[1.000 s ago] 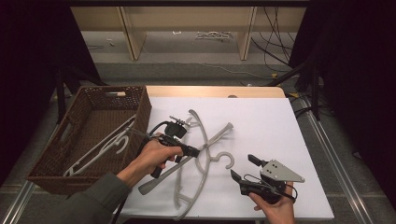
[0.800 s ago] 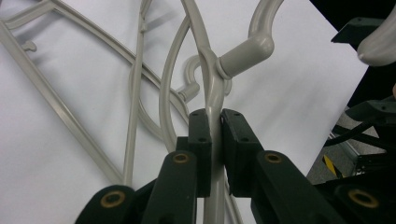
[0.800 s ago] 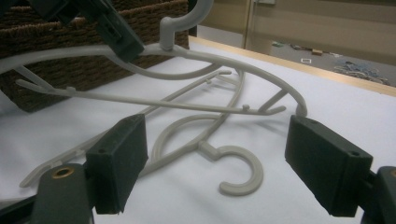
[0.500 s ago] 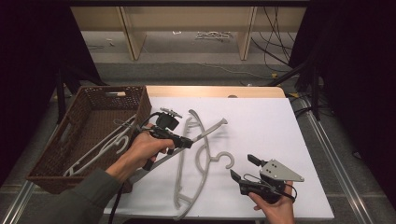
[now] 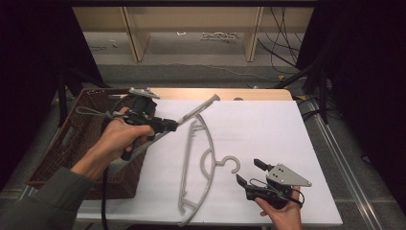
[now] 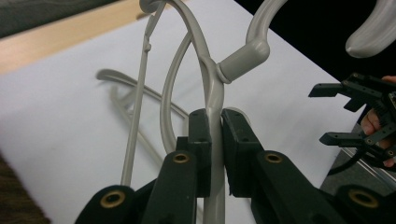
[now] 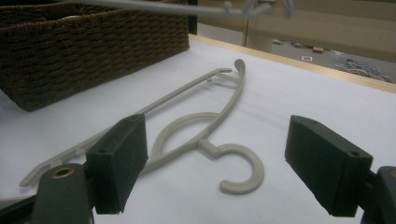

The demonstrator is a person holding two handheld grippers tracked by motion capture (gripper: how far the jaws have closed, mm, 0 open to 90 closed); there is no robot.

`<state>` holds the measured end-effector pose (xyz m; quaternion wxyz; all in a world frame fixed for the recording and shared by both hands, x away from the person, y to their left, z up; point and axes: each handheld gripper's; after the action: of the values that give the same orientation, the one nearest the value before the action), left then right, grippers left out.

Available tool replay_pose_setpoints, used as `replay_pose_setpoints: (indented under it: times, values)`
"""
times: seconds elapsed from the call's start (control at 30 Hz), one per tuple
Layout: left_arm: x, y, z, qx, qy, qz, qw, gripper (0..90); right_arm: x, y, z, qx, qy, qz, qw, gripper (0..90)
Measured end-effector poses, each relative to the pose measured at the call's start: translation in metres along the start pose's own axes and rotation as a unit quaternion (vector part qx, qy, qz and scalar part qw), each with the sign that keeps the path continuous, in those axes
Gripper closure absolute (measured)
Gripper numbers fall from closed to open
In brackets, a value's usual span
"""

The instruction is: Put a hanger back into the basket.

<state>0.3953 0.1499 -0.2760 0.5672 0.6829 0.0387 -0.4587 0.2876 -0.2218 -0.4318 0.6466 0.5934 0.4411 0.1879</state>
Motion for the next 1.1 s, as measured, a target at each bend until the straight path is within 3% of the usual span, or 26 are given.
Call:
replay_pose_setpoints:
  times: [0.03,0.2,0.27,0.33,0.47,0.73,1.1]
  values:
    - [-0.006,0.0,-0.004,0.001,0.003,0.003,1.0,82.3,0.002,0.0,-0.001,0.004,0.002,0.011,0.9999,22.1]
    - [-0.032,-0.002,-0.025,0.003,0.032,0.024,0.9992,82.2,0.003,-0.001,-0.001,0.002,0.002,0.013,0.9999,22.1]
    - [-0.046,-0.006,-0.041,-0.003,0.045,0.032,0.9985,82.2,0.003,-0.001,-0.001,0.004,0.003,0.008,1.0,22.1]
    - [-0.05,-0.008,-0.046,-0.002,0.052,0.034,0.9981,82.3,0.004,-0.002,-0.001,0.005,0.007,0.014,0.9999,22.1]
    - [-0.069,-0.021,-0.07,-0.019,0.066,0.05,0.9964,82.2,0.003,-0.001,-0.001,0.003,0.005,0.003,1.0,22.1]
    - [-0.086,-0.04,-0.097,-0.034,0.098,0.061,0.9928,82.3,0.004,-0.001,0.0,0.006,0.001,0.004,1.0,22.1]
    - [-0.094,-0.07,-0.126,-0.035,0.12,0.054,0.9907,82.2,0.005,-0.002,0.0,0.005,0.002,0.002,1.0,22.1]
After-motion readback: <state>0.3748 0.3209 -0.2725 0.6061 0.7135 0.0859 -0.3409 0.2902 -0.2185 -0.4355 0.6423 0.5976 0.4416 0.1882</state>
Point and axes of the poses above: each handheld gripper's, and its own axes: x roughly forward along the jaws, y roughly out of its top, z roughly to its right, and after that the axes turned 14 degrees about y, right-handed
